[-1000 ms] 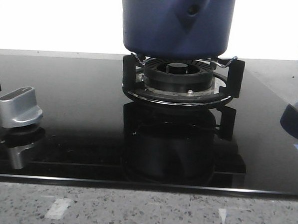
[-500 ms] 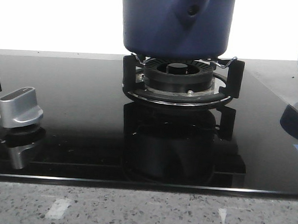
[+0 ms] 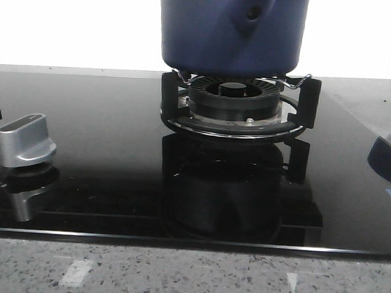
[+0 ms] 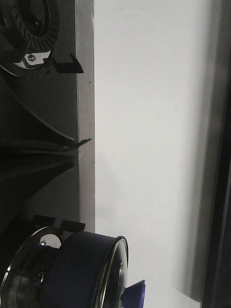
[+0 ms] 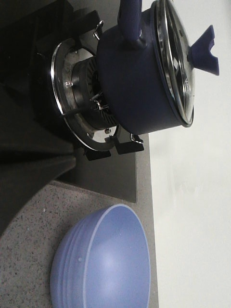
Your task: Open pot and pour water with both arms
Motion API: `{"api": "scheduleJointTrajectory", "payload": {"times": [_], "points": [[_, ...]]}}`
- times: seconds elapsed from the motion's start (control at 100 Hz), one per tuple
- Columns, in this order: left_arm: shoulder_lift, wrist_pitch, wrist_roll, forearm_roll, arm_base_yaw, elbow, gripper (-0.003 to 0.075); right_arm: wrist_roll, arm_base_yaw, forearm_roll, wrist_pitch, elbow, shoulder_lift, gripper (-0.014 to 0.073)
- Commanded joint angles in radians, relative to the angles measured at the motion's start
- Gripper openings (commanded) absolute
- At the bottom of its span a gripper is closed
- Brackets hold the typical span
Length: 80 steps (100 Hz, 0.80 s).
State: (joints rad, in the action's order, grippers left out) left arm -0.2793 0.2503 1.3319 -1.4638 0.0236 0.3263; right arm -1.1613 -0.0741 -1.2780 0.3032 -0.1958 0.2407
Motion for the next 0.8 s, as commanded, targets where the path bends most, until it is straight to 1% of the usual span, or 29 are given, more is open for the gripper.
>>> {"api": "scheduleJointTrajectory", "payload": {"times": [0.0,0.29,0.34,0.39,0.43,0.46,0.5,0.51,0.52,0.53,0.54,0.55,0.56,0.57,0.58,0.59,0.6,0.61,0.62,0.63,0.65,0.66,0.69,0.71,0.79], "points": [[-0.007,-0.011,0.001,-0.027,-0.002,0.025,-0.0020,-0.014,0.001,-0.024,-0.027,-0.026,0.006,-0.0067],[-0.007,-0.009,0.001,-0.026,-0.002,0.023,-0.0020,-0.014,0.001,-0.024,-0.027,-0.026,0.006,-0.0067],[-0.007,-0.027,0.001,-0.022,-0.002,0.023,-0.0020,-0.014,0.001,-0.024,-0.027,-0.026,0.006,-0.0067],[-0.007,-0.036,-0.018,0.014,-0.002,0.023,-0.0020,-0.014,0.001,-0.024,-0.027,-0.026,0.006,-0.0067],[-0.007,-0.036,-0.068,0.105,-0.002,0.023,-0.0020,-0.014,0.001,-0.024,-0.027,-0.026,0.006,-0.0067],[-0.005,-0.036,-0.164,0.197,-0.002,0.023,-0.0020,-0.014,0.001,-0.024,-0.027,-0.026,0.006,-0.0067],[-0.003,-0.038,-0.313,0.390,-0.002,0.023,-0.0020,-0.014,0.001,-0.024,-0.027,-0.026,0.006,-0.0067],[-0.003,-0.040,-0.387,0.427,-0.002,0.023,-0.0020,-0.014,0.001,-0.024,-0.027,-0.026,0.006,-0.0067],[-0.003,-0.042,-0.427,0.502,-0.002,0.023,-0.0020,-0.014,0.001,-0.024,-0.027,-0.026,0.006,-0.0067],[-0.003,-0.043,-0.511,0.539,-0.002,0.023,-0.0020,-0.014,0.001,-0.024,-0.027,-0.026,0.006,-0.0067],[-0.001,-0.047,-0.553,0.614,-0.002,0.023,-0.0020,-0.014,0.001,-0.024,-0.027,-0.026,0.006,-0.0067],[-0.001,-0.050,-0.641,0.651,-0.002,0.023,-0.0020,-0.014,0.001,-0.024,-0.027,-0.026,0.006,-0.0067],[0.001,-0.055,-0.685,0.723,-0.002,0.023,-0.0020,-0.014,0.001,-0.024,-0.027,-0.026,0.006,-0.0067],[0.001,-0.057,-0.730,0.759,-0.002,0.023,-0.0020,-0.014,0.001,-0.024,-0.027,-0.026,0.006,-0.0067],[0.001,-0.061,-0.817,0.795,-0.002,0.021,-0.0020,-0.014,0.001,-0.024,-0.027,-0.026,0.006,-0.0067],[0.001,-0.064,-0.860,0.864,-0.002,0.021,-0.0020,-0.014,0.001,-0.024,-0.027,-0.026,0.006,-0.0067],[0.001,-0.068,-0.942,0.898,-0.002,0.021,-0.0020,-0.014,0.001,-0.024,-0.027,-0.026,0.006,-0.0067],[0.001,-0.073,-0.982,0.963,-0.002,0.019,-0.0020,-0.014,0.001,-0.024,-0.027,-0.026,0.006,-0.0067],[0.001,-0.076,-1.056,0.993,-0.002,0.019,-0.0020,-0.014,0.001,-0.024,-0.027,-0.026,0.006,-0.0067],[0.001,-0.083,-1.091,1.051,-0.002,0.016,-0.0020,-0.014,0.001,-0.024,-0.027,-0.026,0.006,-0.0067],[0.001,-0.095,-1.181,1.102,-0.002,0.010,-0.0020,-0.014,0.001,-0.024,-0.027,-0.026,0.006,-0.0067],[0.001,-0.101,-1.207,1.148,-0.002,0.008,-0.0020,-0.014,0.001,-0.024,-0.027,-0.026,0.006,-0.0067],[0.003,-0.125,-1.304,1.219,-0.002,-0.004,-0.0020,-0.014,0.001,-0.024,-0.027,-0.026,0.006,-0.0067],[0.009,-0.146,-1.332,1.259,0.001,-0.015,-0.0020,-0.014,0.001,-0.024,-0.027,-0.026,0.006,-0.0067],[0.058,-0.200,-1.361,1.345,0.014,-0.072,-0.0020,-0.014,0.001,-0.024,-0.027,-0.026,0.006,-0.0067]]}}
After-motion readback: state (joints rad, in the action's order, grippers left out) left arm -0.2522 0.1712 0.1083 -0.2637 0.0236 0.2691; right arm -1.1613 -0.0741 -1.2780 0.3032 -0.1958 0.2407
